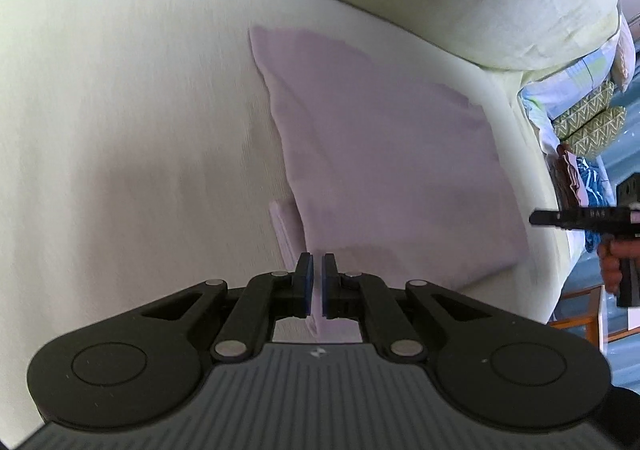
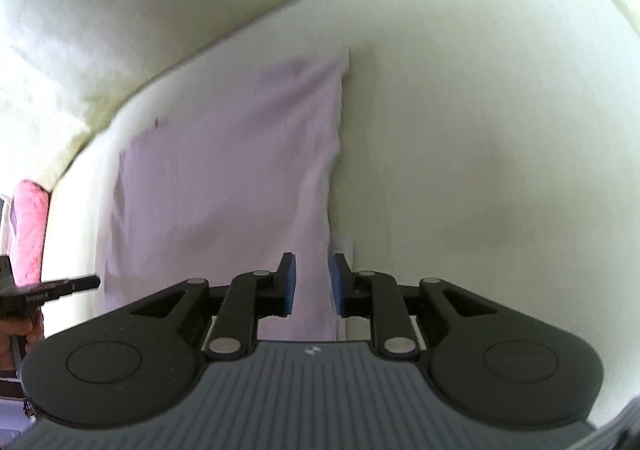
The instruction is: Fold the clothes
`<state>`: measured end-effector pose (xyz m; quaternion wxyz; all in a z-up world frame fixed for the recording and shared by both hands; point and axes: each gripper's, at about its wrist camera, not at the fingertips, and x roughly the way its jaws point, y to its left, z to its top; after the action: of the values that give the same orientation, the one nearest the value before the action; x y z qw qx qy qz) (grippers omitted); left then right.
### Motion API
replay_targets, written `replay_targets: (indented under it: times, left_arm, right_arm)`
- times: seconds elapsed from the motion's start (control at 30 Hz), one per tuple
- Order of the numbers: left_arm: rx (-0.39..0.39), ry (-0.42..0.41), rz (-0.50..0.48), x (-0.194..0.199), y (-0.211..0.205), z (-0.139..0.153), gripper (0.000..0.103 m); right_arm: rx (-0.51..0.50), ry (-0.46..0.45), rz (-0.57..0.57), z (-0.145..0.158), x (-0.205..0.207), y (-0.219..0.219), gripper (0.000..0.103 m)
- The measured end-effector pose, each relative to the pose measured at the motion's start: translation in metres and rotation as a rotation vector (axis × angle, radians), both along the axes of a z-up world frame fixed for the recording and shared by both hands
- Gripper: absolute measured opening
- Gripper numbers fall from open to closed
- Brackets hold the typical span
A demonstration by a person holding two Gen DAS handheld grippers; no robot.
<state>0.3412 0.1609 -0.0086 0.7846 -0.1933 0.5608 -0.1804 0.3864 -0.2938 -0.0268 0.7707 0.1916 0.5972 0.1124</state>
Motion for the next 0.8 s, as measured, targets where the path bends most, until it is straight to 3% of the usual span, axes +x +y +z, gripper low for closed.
replay_targets:
  times: [0.1,0.27,0.37,0.4,0.43,0.47,0.5,0.73,0.8]
  left_arm:
    - [-0.009,-0.003,0.006,0.003,-0.001,-0.002,0.014]
    - [-0.019,-0.001,-0.008,0.004,0.002,-0.011,0.013]
    - [0.008,0.002,-0.018,0.004,0.006,-0.011,0.000]
    - [0.014,0.005,-0.014,0.004,0.007,-0.011,0.000]
    - [0.008,0.010,-0.009,0.003,0.008,-0.011,0.000]
    - [0.012,0.013,-0.007,0.002,0.009,-0.011,0.000]
    - [0.017,0.015,-0.007,0.001,0.011,-0.010,0.000]
    - [0.090,0.021,-0.018,-0.002,0.024,-0.005,0.000]
    - [0.110,0.006,-0.054,0.005,0.025,0.006,0.000]
  right_arm:
    - [0.004,0.014,-0.007,-0.003,-0.011,-0.002,0.019]
    - [0.027,0.011,-0.014,-0.010,-0.014,-0.003,0.021]
    - [0.043,0.024,0.002,-0.017,-0.014,0.000,0.021]
    - [0.045,0.031,0.008,-0.018,-0.014,0.000,0.021]
    - [0.047,0.041,0.014,-0.020,-0.013,-0.001,0.017]
    - [0.047,0.046,0.018,-0.021,-0.012,-0.001,0.002]
    - [0.041,0.047,0.017,-0.021,-0.011,-0.001,0.001]
    - [-0.016,0.047,-0.017,-0.022,-0.013,-0.008,0.002]
    - [-0.026,0.040,-0.086,-0.016,-0.015,-0.013,0.006]
